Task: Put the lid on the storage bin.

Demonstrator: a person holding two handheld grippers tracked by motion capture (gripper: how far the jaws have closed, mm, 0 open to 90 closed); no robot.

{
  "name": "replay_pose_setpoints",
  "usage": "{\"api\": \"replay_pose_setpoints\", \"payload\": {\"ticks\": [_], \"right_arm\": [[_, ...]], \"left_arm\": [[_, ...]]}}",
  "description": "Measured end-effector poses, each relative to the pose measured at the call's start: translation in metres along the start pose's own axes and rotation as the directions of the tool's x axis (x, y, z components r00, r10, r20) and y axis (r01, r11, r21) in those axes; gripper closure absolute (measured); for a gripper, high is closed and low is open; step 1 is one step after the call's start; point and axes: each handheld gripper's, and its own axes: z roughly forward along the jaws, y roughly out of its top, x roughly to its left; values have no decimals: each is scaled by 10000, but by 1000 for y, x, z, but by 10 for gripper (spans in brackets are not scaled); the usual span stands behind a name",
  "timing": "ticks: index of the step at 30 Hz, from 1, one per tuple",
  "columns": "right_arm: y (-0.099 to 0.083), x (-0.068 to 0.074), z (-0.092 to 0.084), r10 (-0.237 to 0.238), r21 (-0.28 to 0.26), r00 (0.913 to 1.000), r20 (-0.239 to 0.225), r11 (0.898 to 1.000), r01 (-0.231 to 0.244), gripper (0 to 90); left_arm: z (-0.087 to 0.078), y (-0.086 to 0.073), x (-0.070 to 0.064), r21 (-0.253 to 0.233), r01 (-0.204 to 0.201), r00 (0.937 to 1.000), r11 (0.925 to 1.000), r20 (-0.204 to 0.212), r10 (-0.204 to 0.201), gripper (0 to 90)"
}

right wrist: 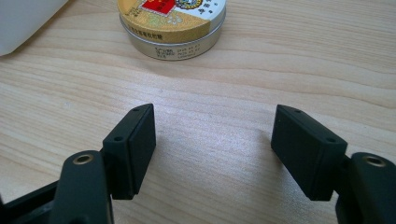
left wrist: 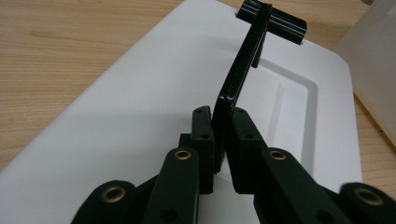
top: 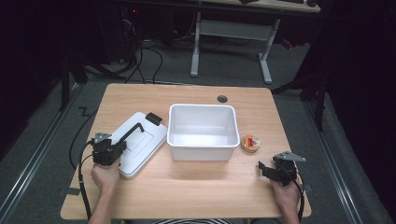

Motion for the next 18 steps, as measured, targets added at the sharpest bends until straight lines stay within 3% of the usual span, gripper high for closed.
{"api": "replay_pose_setpoints", "payload": {"ticks": [4,18], "right_arm": [[0,0,0,2,-1,10000,1,10000,-2,311],[0,0,0,0,-3,10000,7,10000,0,311]], "left_arm": [[1,1,4,31,199,9998,9998,33,-199,819],[-1,3,8,-61,164,9996,9998,-215,-165,700]]}}
